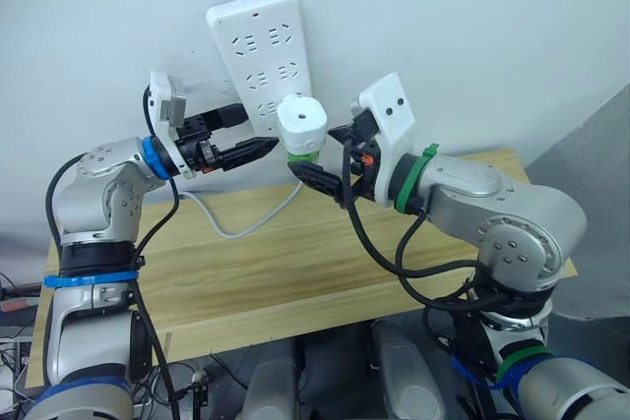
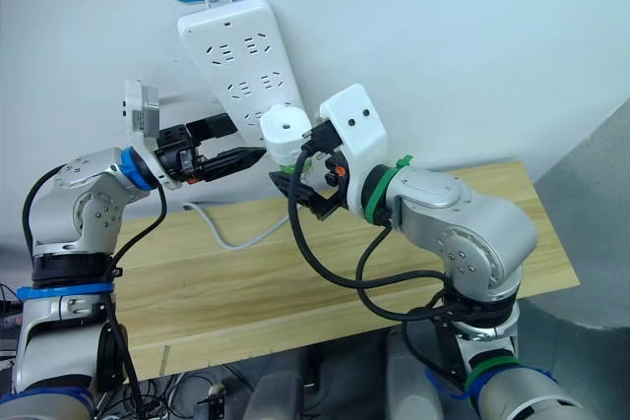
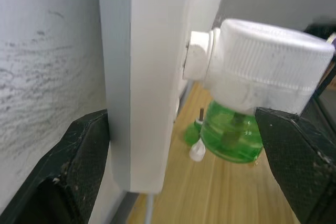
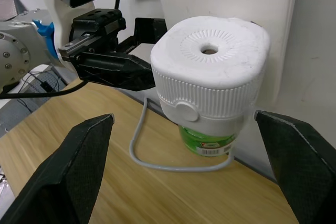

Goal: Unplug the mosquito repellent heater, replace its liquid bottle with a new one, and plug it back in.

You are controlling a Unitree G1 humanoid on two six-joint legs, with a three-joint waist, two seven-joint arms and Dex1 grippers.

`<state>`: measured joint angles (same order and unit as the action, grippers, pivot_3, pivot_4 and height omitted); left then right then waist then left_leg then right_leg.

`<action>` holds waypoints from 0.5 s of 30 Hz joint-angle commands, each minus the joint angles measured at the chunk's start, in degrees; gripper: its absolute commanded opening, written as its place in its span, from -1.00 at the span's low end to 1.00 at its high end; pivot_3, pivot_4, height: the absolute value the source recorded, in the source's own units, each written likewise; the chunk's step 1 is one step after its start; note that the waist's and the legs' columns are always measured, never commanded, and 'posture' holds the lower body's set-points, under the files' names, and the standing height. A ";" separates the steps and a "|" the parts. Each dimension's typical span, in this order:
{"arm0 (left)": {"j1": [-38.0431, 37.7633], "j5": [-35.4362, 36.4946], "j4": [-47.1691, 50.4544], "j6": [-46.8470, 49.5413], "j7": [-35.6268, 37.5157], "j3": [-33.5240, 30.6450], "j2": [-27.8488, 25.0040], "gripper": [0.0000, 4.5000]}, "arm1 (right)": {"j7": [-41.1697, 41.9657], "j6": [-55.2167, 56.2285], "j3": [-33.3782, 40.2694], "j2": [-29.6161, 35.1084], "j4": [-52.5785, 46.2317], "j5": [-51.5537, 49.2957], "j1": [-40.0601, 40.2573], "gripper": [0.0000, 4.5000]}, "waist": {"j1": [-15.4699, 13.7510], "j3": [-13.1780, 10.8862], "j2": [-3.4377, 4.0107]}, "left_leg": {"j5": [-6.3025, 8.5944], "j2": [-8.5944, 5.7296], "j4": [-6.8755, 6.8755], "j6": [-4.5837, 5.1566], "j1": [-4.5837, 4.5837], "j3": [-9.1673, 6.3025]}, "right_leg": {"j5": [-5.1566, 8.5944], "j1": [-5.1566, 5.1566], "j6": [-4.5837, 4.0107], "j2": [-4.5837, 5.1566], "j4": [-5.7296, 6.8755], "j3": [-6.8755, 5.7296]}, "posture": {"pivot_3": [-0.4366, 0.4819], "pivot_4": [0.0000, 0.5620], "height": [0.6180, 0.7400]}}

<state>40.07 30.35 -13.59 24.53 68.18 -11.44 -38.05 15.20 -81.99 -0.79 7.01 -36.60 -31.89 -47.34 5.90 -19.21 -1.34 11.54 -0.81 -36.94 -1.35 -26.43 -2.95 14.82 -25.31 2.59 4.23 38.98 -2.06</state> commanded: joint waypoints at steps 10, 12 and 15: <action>-9.09 6.05 14.60 4.13 -1.85 -6.95 -6.94 0.99 | 3.30 5.40 1.20 4.22 -4.17 -4.71 3.56 1.00 | 0.35 0.06 -0.05 | -0.03 0.04 0.00 -0.05 0.01 0.05 | 0.00 0.00 -0.01 0.00 0.01 0.03 | -0.42 -0.01 0.90; -12.09 7.76 18.23 5.87 -3.06 -9.01 -7.91 0.99 | 3.17 6.01 0.98 4.44 -4.09 -4.80 3.90 1.00 | 0.32 0.11 -0.10 | -0.04 0.04 -0.01 -0.06 0.02 0.05 | -0.01 0.01 -0.01 0.00 0.02 0.04 | -0.40 -0.02 0.90; -15.82 10.26 22.85 8.18 -4.54 -11.32 -8.94 0.99 | 3.15 6.67 0.64 4.86 -4.09 -5.07 4.32 1.00 | 0.22 0.12 -0.13 | -0.04 0.04 -0.01 -0.07 0.02 0.04 | -0.01 0.01 -0.01 0.00 0.02 0.04 | -0.37 -0.03 0.90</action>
<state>24.96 38.44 5.50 31.84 64.29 -20.08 -45.90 18.04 -76.74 -0.19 11.63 -38.41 -35.94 -43.30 6.11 -19.09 -1.47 11.49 -0.76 -36.95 -1.43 -26.40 -2.91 14.81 -25.29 2.57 4.23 39.00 -2.02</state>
